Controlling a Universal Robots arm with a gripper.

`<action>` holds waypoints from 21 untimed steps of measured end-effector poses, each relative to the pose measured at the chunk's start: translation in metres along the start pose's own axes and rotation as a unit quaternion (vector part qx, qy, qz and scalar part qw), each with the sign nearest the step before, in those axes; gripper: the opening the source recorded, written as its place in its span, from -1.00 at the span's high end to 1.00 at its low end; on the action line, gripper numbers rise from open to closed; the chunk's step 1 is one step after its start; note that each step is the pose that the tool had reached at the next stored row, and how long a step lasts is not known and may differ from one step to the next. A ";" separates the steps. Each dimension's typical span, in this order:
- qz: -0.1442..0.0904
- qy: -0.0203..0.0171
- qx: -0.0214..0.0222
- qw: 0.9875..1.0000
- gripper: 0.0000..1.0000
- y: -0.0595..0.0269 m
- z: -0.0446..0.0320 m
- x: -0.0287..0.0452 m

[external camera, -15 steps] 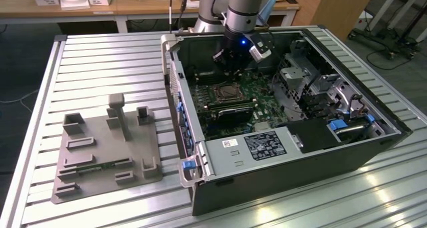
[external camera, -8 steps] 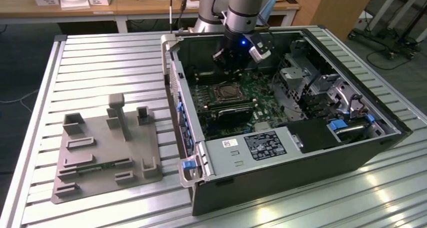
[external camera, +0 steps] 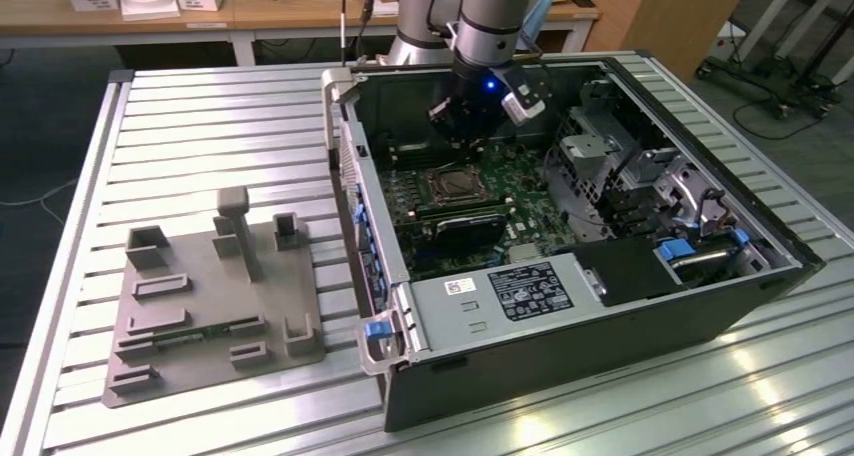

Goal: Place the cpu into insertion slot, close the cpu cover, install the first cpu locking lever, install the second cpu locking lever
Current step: 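Install the first cpu locking lever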

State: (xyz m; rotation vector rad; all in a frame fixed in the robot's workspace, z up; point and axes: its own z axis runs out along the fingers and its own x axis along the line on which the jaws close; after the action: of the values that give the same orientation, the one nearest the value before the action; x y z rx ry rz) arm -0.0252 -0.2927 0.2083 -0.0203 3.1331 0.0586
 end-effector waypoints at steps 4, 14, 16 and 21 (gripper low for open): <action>0.000 0.000 0.000 1.000 0.80 -0.0001 0.0013 0.0000; 0.000 0.000 -0.007 1.000 0.80 -0.0001 0.0019 0.0000; 0.000 0.000 -0.006 1.000 0.80 -0.0001 0.0018 0.0000; 0.000 0.000 -0.005 1.000 0.80 -0.0001 0.0025 -0.0001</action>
State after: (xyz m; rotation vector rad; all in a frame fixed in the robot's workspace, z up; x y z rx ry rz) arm -0.0251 -0.2926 0.2058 -0.0205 3.1326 0.0746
